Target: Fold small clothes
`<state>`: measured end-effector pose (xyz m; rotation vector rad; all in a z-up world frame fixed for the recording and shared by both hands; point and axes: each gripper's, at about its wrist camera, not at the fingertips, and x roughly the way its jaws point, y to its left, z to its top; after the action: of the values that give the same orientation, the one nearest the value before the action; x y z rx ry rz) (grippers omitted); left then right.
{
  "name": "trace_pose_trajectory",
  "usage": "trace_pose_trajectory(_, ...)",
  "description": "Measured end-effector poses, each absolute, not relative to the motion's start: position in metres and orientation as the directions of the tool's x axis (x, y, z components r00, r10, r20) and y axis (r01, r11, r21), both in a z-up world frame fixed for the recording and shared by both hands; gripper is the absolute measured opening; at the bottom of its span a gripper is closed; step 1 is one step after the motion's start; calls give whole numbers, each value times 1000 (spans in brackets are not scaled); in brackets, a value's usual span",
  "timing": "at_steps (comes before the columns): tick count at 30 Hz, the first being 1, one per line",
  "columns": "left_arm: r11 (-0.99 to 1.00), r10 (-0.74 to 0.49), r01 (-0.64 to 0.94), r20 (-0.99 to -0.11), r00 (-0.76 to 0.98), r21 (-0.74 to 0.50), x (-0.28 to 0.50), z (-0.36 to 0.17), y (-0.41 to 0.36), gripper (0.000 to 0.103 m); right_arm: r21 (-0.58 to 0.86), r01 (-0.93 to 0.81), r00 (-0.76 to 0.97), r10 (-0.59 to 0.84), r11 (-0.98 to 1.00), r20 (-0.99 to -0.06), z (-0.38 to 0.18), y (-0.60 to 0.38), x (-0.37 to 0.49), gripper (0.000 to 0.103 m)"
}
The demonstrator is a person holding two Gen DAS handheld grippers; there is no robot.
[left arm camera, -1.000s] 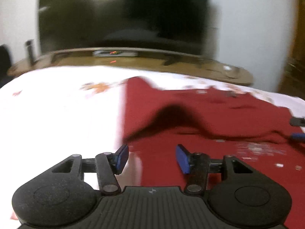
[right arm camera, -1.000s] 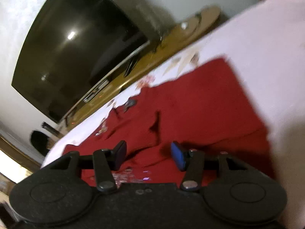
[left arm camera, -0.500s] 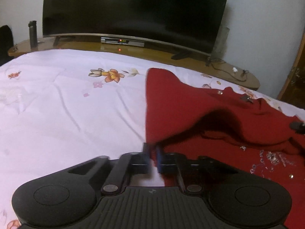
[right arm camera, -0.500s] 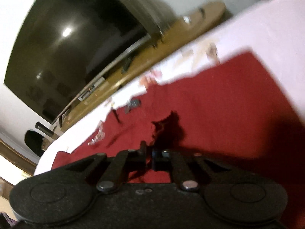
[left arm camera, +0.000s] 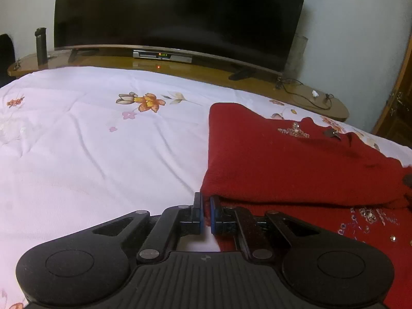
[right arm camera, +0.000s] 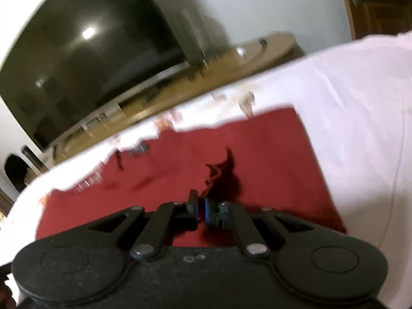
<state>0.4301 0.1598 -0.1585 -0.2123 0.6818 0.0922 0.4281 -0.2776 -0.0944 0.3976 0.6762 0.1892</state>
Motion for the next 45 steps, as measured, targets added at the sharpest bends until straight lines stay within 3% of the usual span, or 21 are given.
trace_pose_trajectory(4, 975, 22, -155, -632, 775, -156, 430, -159, 159, 5, 390, -76, 810, 285, 918, -512, -87, -279, 422, 6)
trace_pose_trajectory(7, 985, 3, -114, -641, 768, -132, 428, -156, 159, 5, 315, -12, 726, 225, 949, -650, -110, -277, 436, 8)
trace_pose_trajectory(9, 990, -38, -58, -640, 767, -128, 420, -149, 167, 5, 330, -14, 740, 232, 944, -631, -105, -282, 432, 26)
trace_pose_trajectory(10, 991, -36, -53, -620, 784, -125, 411, -145, 175, 5, 323, -7, 761, 214, 946, -612, -97, -286, 425, 27)
trace_pose_trajectory(14, 987, -43, -54, -569, 821, -153, 422, -129, 188, 5, 291, -73, 822, 224, 954, -524, -72, -290, 416, 23)
trace_pose_trajectory(20, 985, -175, 140, -537, 825, -105, 499, -125, 121, 5, 208, -254, 766, 328, 945, -553, -81, -221, 445, 23)
trace_pose_trajectory(24, 991, -128, 126, -583, 803, -43, 538, -149, 106, 5, 98, -373, 733, 358, 923, -578, -100, -171, 453, 21)
trace_pose_trajectory(26, 996, -92, 67, -569, 817, -65, 544, -158, 119, 5, 3, -346, 755, 280, 938, -592, -109, -168, 456, 20)
trace_pose_trajectory(28, 986, -71, -26, -558, 827, -163, 544, -160, 145, 5, 5, -246, 785, 202, 969, -586, -112, -193, 461, 15)
trace_pose_trajectory(30, 964, -95, -62, -550, 830, -260, 543, -166, 165, 5, 55, -158, 798, 160, 986, -581, -112, -224, 463, 2)
trace_pose_trajectory(32, 960, -103, -64, -555, 825, -273, 546, -169, 167, 5, 132, -145, 788, 195, 981, -584, -115, -244, 467, 1)
trace_pose_trajectory(34, 970, -87, -58, -559, 824, -235, 546, -163, 160, 5, 106, -153, 789, 186, 983, -585, -115, -239, 467, 1)
trace_pose_trajectory(38, 988, -106, 28, -521, 847, -155, 522, -143, 139, 6, 81, -194, 815, 207, 978, -541, -100, -228, 450, 29)
trace_pose_trajectory(40, 996, -85, 58, -578, 811, -66, 524, -154, 125, 7, 44, -208, 830, 200, 977, -521, -99, -225, 443, 28)
trace_pose_trajectory(41, 998, -58, 52, -592, 804, -27, 522, -162, 123, 7, 40, -197, 804, 185, 980, -565, -107, -225, 449, 26)
trace_pose_trajectory(42, 998, -61, 46, -585, 809, -40, 521, -161, 125, 7, 39, -185, 779, 171, 982, -603, -117, -227, 458, 26)
trace_pose_trajectory(45, 997, -39, -5, -595, 803, -72, 514, -149, 134, 12, 60, -176, 779, 176, 983, -602, -108, -232, 457, 27)
